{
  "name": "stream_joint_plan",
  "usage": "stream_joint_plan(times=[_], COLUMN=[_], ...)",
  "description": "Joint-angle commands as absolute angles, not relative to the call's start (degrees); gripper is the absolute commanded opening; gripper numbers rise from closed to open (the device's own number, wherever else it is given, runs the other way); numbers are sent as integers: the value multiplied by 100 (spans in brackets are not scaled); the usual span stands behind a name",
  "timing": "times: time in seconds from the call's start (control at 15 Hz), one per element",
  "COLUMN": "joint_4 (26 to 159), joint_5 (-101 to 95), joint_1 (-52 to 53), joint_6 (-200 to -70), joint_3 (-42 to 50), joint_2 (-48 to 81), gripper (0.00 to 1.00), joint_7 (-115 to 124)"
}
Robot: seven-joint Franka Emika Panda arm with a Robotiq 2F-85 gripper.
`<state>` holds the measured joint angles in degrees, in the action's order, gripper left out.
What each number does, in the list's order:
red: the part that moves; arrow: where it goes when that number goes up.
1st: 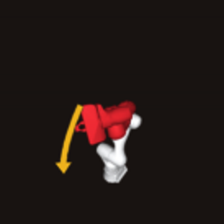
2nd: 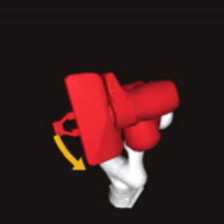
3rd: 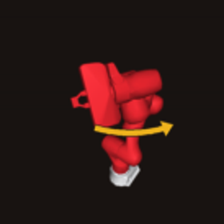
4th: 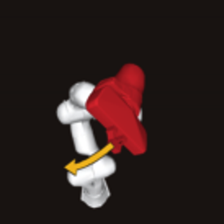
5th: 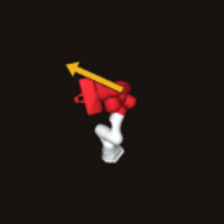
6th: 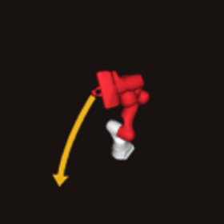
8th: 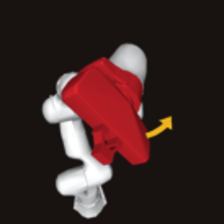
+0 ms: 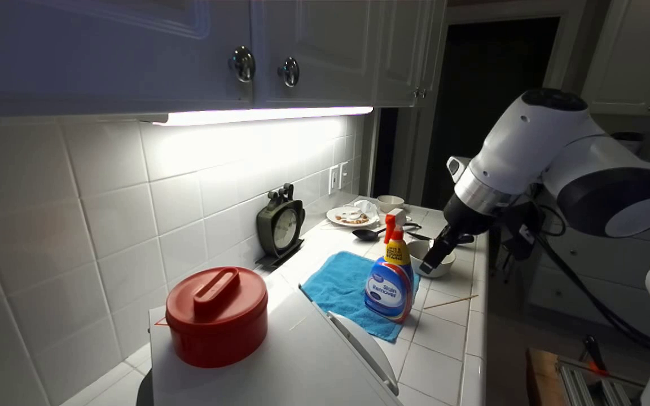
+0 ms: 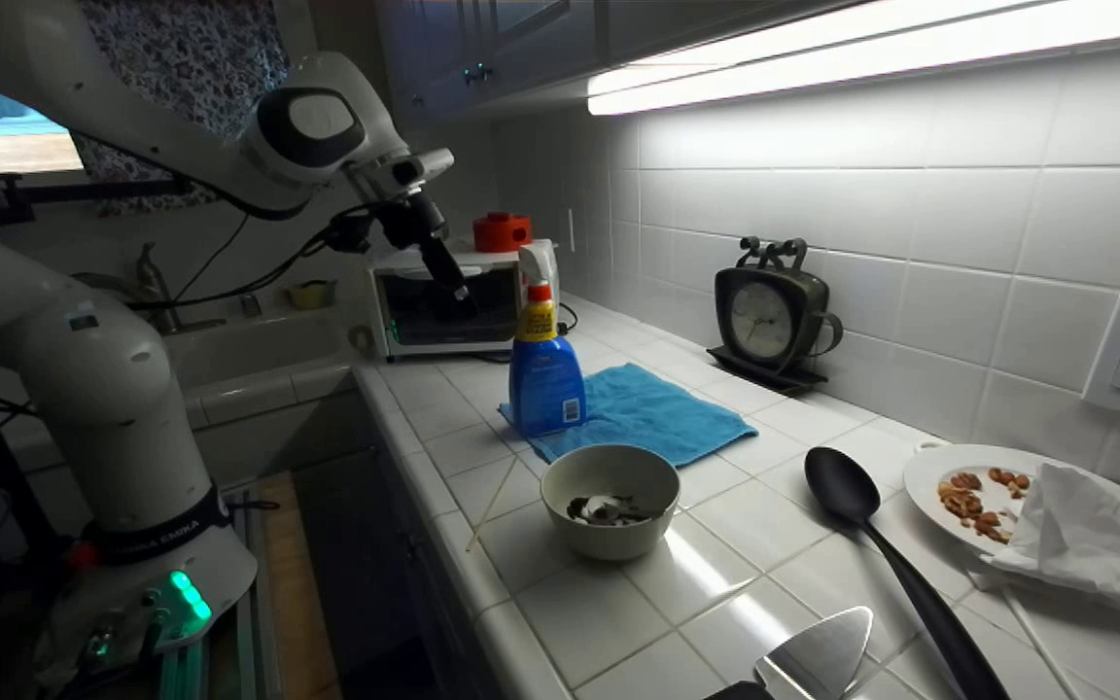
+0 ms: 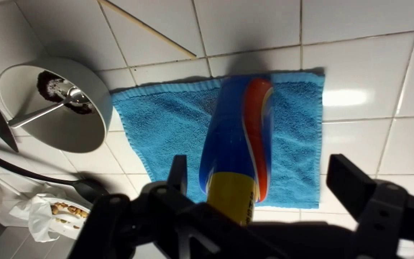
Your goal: Spray some contents from the spray bottle
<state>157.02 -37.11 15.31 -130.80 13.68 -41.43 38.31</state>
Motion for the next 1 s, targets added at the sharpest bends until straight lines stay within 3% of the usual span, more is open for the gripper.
stream_joint_plan(times=[0.0, 0.4, 0.93], joint_4=[15719, 15720, 15725], joint_5=[-3245, -2948, -3154], joint_1=[1774, 1823, 1761], joint_6=[-12365, -11711, -11838], joint_3=[1634, 1831, 1774], joint_2=[-5079, -5899, -5775], gripper=[100, 100, 100], joint_7=[3270, 2975, 3119])
